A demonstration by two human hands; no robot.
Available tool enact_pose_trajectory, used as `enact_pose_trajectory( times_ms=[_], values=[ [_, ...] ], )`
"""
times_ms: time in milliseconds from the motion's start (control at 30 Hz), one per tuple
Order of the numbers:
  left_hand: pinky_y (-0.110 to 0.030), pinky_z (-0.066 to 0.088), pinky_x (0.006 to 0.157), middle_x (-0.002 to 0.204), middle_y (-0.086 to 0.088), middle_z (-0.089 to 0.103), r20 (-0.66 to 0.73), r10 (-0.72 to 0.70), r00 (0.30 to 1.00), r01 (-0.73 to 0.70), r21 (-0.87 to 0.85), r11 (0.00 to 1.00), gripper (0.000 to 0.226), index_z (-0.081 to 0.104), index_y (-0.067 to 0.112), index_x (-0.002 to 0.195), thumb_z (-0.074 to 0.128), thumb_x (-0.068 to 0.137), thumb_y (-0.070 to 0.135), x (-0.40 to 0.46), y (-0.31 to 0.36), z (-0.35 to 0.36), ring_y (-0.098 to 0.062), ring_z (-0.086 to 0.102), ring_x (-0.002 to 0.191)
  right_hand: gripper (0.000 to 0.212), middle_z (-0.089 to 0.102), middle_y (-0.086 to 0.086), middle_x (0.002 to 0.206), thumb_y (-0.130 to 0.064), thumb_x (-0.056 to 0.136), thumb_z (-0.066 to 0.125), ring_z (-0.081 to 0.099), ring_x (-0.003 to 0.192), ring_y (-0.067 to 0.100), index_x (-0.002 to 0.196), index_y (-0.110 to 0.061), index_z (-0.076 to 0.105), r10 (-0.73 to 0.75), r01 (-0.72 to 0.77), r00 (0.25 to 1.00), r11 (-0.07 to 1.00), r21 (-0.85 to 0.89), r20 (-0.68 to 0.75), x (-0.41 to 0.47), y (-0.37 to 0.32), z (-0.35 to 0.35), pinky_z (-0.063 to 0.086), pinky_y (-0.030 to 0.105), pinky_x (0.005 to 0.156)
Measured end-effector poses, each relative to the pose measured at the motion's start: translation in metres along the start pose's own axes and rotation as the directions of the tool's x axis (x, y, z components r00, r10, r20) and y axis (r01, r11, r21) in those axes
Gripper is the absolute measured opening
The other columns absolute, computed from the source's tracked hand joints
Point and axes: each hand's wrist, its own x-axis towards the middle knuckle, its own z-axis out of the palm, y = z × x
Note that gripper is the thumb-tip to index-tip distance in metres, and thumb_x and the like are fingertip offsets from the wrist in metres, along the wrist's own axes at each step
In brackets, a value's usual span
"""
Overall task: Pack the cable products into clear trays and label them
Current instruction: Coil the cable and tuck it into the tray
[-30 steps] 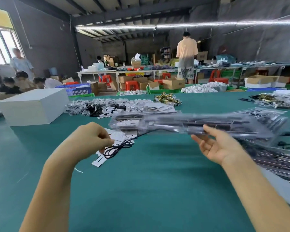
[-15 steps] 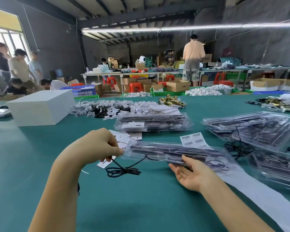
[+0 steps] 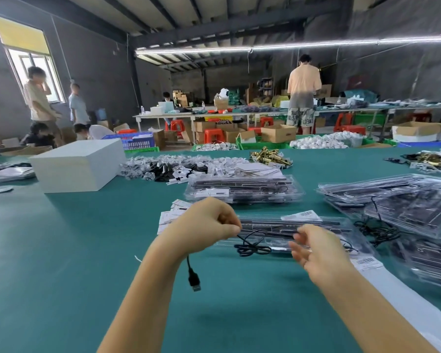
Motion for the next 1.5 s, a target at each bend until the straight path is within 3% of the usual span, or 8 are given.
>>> enact_pose_trajectory(
  times_ms=[133,267,433,533,800,1100,1267,1500],
  values=[
    [-0.024,0.043,0.060,0.070,-0.001,0.060,-0.036,0.064,0.997,-0.065,-0.007,0.998,0.011,0.072,0.014,0.089,0.062,0.091,0.020,0.006,0.011,0.019,-0.012,0.051,0.062,0.044,0.068,-0.011,0.092,-0.052,0.095,0.033,0.058,0.097,0.007,0.092,-0.023,0.066,-0.637,0.754,0.657,0.555,-0.352,0.403,-0.021,0.016,0.000,0.043,0.028,0.086],
    [-0.030,0.050,0.065,0.072,0.000,0.063,-0.018,0.116,0.993,-0.116,0.039,0.993,0.009,0.071,0.015,0.087,0.063,0.090,0.019,0.010,0.017,0.032,-0.017,0.059,0.069,0.059,0.062,-0.003,0.124,-0.045,0.101,0.019,0.047,0.130,0.025,0.117,-0.013,0.066,-0.695,0.859,0.296,-0.107,-0.501,0.656,-0.022,0.037,-0.011,0.036,0.048,0.105],
    [-0.030,0.051,0.061,0.066,0.009,0.060,-0.019,0.145,0.989,-0.145,-0.016,0.989,0.009,0.069,0.021,0.082,0.064,0.089,0.021,0.010,0.017,0.042,-0.013,0.059,0.065,0.050,0.052,-0.009,0.130,-0.046,0.100,0.030,0.038,0.134,0.014,0.124,-0.011,0.057,-0.689,0.901,0.260,-0.078,-0.427,0.676,-0.022,0.057,-0.032,0.024,0.038,0.110],
    [-0.029,0.050,0.062,0.065,0.008,0.061,-0.052,0.145,0.988,-0.148,-0.066,0.987,0.007,0.071,0.020,0.084,0.065,0.088,0.021,0.012,0.014,0.053,-0.008,0.054,0.059,0.027,0.063,0.005,0.119,-0.013,0.087,0.060,0.054,0.118,0.021,0.113,-0.004,0.062,-0.728,0.880,0.213,-0.146,-0.451,0.652,-0.012,0.067,-0.035,0.037,0.040,0.100],
    [-0.037,0.045,0.073,0.080,-0.010,0.066,-0.277,0.033,0.960,-0.059,-0.088,0.994,0.034,0.062,0.004,0.085,0.045,0.099,0.030,0.009,-0.008,0.110,-0.021,0.056,0.076,0.017,0.054,-0.004,0.069,-0.017,0.096,0.048,0.050,0.069,0.022,0.079,-0.019,0.051,-0.693,0.806,0.520,0.205,-0.555,0.499,-0.001,0.067,-0.039,0.041,0.036,0.062],
    [-0.022,0.037,0.059,0.058,0.011,0.054,-0.373,-0.130,0.919,-0.005,-0.341,0.940,0.022,0.066,0.020,0.078,0.057,0.093,0.034,0.004,-0.022,0.121,-0.002,0.046,0.056,0.022,0.064,0.004,0.083,0.007,0.085,0.062,0.060,0.076,0.028,0.105,-0.002,0.066,-0.633,0.818,0.491,0.098,-0.567,0.599,-0.006,0.069,-0.033,0.050,0.040,0.067],
    [-0.014,0.037,0.061,0.077,0.018,0.061,-0.272,0.047,0.961,-0.058,-0.032,0.998,0.040,0.062,0.037,0.089,0.056,0.072,0.072,-0.003,-0.019,0.114,0.003,0.052,0.072,0.024,0.059,0.008,0.074,0.014,0.072,0.071,0.058,0.065,0.033,0.091,0.000,0.067,-0.664,0.807,0.422,-0.035,-0.589,0.618,-0.001,0.070,-0.034,0.051,0.043,0.054],
    [-0.036,0.041,0.075,0.089,-0.001,0.066,-0.260,0.417,0.871,-0.339,0.297,0.893,0.028,0.070,0.014,0.101,0.056,0.094,0.037,-0.002,-0.021,0.108,-0.024,0.052,0.082,0.013,0.061,0.008,0.076,0.005,0.082,0.067,0.058,0.066,0.031,0.092,-0.002,0.066,-0.686,0.836,0.338,-0.096,-0.540,0.645,-0.001,0.073,-0.032,0.050,0.044,0.054]
  ],
)
